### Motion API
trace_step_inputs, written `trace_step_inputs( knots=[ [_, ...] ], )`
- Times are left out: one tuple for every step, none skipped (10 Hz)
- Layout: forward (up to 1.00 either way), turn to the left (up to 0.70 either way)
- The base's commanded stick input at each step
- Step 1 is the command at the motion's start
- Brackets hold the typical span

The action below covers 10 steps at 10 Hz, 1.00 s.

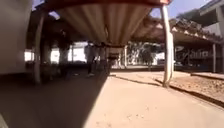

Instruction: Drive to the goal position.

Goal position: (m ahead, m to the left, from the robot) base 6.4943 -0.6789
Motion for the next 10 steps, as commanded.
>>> trace_step_inputs(
  knots=[
    [0.85,0.00],
    [0.85,0.00],
    [0.85,0.00],
    [0.85,0.00],
    [0.85,0.00],
    [0.85,0.00],
    [0.85,0.00],
    [0.85,0.00],
    [0.85,0.00],
    [0.85,0.00]
  ],
)
